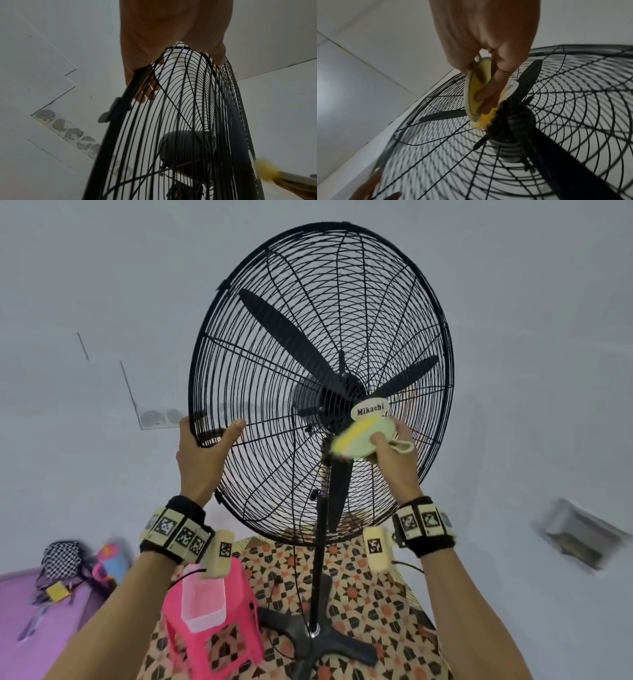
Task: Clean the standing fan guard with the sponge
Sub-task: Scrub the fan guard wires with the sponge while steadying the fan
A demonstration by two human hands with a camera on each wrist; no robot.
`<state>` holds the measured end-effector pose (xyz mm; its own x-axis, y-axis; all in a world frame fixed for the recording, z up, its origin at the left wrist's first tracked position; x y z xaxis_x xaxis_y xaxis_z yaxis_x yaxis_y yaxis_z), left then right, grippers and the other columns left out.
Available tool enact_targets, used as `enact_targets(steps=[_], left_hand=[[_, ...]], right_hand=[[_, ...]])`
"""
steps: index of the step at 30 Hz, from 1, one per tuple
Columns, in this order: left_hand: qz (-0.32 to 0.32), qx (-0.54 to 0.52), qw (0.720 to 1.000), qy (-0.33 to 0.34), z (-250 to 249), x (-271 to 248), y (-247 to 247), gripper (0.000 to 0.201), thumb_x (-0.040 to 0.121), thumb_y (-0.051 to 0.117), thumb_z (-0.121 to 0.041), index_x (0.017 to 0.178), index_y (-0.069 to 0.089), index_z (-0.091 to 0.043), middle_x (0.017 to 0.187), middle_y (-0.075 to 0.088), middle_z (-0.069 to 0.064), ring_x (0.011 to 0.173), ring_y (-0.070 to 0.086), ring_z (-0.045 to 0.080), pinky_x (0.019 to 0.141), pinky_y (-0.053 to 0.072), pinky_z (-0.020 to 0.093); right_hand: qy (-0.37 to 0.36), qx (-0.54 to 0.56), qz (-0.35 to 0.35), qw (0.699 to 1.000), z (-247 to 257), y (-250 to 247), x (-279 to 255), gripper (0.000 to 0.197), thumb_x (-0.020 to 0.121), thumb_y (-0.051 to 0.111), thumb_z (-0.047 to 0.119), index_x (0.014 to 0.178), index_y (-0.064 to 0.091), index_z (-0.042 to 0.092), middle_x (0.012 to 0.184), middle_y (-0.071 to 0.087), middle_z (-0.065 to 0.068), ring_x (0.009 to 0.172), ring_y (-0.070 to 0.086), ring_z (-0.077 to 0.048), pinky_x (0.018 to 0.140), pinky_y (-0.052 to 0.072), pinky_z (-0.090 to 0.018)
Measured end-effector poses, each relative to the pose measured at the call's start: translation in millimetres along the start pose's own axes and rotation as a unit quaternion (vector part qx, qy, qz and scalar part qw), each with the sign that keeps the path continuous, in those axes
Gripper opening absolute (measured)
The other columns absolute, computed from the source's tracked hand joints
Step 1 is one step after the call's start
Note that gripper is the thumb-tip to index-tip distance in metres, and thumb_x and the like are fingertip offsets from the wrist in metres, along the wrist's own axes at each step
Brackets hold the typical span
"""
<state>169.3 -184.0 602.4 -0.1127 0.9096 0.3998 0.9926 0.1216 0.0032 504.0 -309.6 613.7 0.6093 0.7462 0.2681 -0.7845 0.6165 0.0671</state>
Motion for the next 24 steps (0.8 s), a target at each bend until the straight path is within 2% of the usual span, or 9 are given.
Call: enact_targets(steps=[2, 7, 11, 13, 16, 18, 19, 21, 24], left_hand=[[0.000, -0.001, 1.000, 0.002, -1.2, -1.8, 0.7, 0.082, 0.066, 0.081, -0.081, 0.127, 0.052, -0.034, 0.111, 0.071, -0.007, 0.108, 0.071, 0.018, 0.098, 0.057, 0.055], [-0.003, -0.002, 1.000, -0.002, -1.5, -0.5, -1.1, 0.084, 0.066, 0.081, -0.081, 0.129, 0.053, -0.033, 0.114, 0.070, -0.009, 0.110, 0.070, 0.017, 0.099, 0.057, 0.054], [-0.005, 0.007, 1.000, 0.007, -2.4, -2.0, 0.2, 0.085, 0.068, 0.080, -0.080, 0.132, 0.052, -0.032, 0.118, 0.069, -0.010, 0.112, 0.068, 0.015, 0.100, 0.056, 0.053], [-0.005, 0.009, 1.000, 0.006, -2.9, -2.2, 1.5, 0.085, 0.067, 0.080, -0.082, 0.132, 0.051, -0.036, 0.118, 0.069, -0.009, 0.112, 0.069, 0.017, 0.100, 0.056, 0.054], [-0.007, 0.012, 1.000, 0.009, -3.9, -2.3, 1.5, 0.086, 0.067, 0.079, -0.083, 0.133, 0.048, -0.038, 0.121, 0.068, -0.007, 0.113, 0.068, 0.017, 0.101, 0.056, 0.054], [-0.013, 0.009, 1.000, 0.007, -2.4, -1.7, -0.9, 0.088, 0.067, 0.080, -0.082, 0.134, 0.049, -0.035, 0.121, 0.068, -0.008, 0.113, 0.068, 0.016, 0.100, 0.056, 0.054], [-0.012, 0.009, 1.000, 0.005, -1.3, -1.9, -1.4, 0.088, 0.067, 0.080, -0.082, 0.134, 0.049, -0.035, 0.121, 0.068, -0.008, 0.113, 0.068, 0.016, 0.100, 0.056, 0.055], [-0.009, 0.007, 1.000, 0.006, 0.1, -2.9, -1.0, 0.087, 0.068, 0.080, -0.082, 0.135, 0.050, -0.035, 0.121, 0.068, -0.008, 0.113, 0.068, 0.016, 0.100, 0.056, 0.055], [-0.004, 0.005, 1.000, 0.016, -6.5, -7.2, 2.0, 0.084, 0.072, 0.081, -0.077, 0.134, 0.049, -0.031, 0.116, 0.067, -0.011, 0.111, 0.066, 0.012, 0.103, 0.054, 0.053]], right_hand=[[0.003, 0.032, -0.035, 0.999, 0.2, -2.3, 1.8, 0.058, 0.097, 0.062, 0.006, 0.149, 0.041, 0.021, 0.118, 0.051, 0.008, 0.115, 0.059, -0.024, 0.074, 0.064, -0.031], [0.009, -0.031, 0.093, 0.995, -9.5, 17.4, -23.4, 0.058, 0.096, 0.065, 0.006, 0.147, 0.048, 0.026, 0.136, 0.053, -0.007, 0.116, 0.062, -0.030, 0.066, 0.064, -0.032], [0.006, 0.088, -0.044, 0.995, 2.4, -1.2, -13.4, 0.060, 0.093, 0.068, 0.003, 0.145, 0.047, 0.024, 0.132, 0.048, -0.004, 0.110, 0.060, -0.023, 0.071, 0.064, -0.033], [0.002, 0.102, -0.063, 0.993, 3.1, 3.6, -14.8, 0.060, 0.091, 0.069, 0.002, 0.141, 0.045, 0.025, 0.129, 0.049, -0.003, 0.111, 0.062, -0.025, 0.071, 0.064, -0.036], [-0.003, 0.059, -0.034, 0.998, -7.8, 14.6, -32.6, 0.056, 0.092, 0.072, 0.006, 0.139, 0.050, 0.027, 0.123, 0.059, -0.003, 0.084, 0.075, -0.023, 0.059, 0.063, -0.032], [0.004, 0.058, -0.017, 0.998, -15.2, 13.5, -42.1, 0.062, 0.092, 0.076, 0.011, 0.145, 0.052, 0.029, 0.117, 0.066, -0.007, 0.066, 0.074, -0.023, 0.054, 0.061, -0.029], [0.013, 0.074, -0.009, 0.997, -17.6, 11.2, -42.9, 0.065, 0.091, 0.078, 0.012, 0.147, 0.052, 0.030, 0.116, 0.068, -0.008, 0.068, 0.075, -0.024, 0.056, 0.062, -0.029], [0.037, 0.111, 0.008, 0.993, -19.3, 7.9, -39.9, 0.067, 0.092, 0.077, 0.013, 0.151, 0.050, 0.028, 0.126, 0.065, -0.007, 0.091, 0.077, -0.025, 0.068, 0.065, -0.033], [0.065, 0.152, 0.028, 0.986, -20.2, 8.0, -36.8, 0.061, 0.099, 0.064, 0.008, 0.155, 0.046, 0.024, 0.146, 0.053, -0.009, 0.122, 0.064, -0.032, 0.078, 0.064, -0.031]])
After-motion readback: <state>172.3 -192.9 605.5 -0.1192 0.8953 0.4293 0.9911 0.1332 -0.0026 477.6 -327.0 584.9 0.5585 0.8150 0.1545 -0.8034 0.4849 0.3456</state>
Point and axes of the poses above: each hand's wrist, its own x-axis towards the middle knuckle, its own y-axis out of the palm, z = x × y, the point moved 5 cm from there along x, towards the middle knuckle
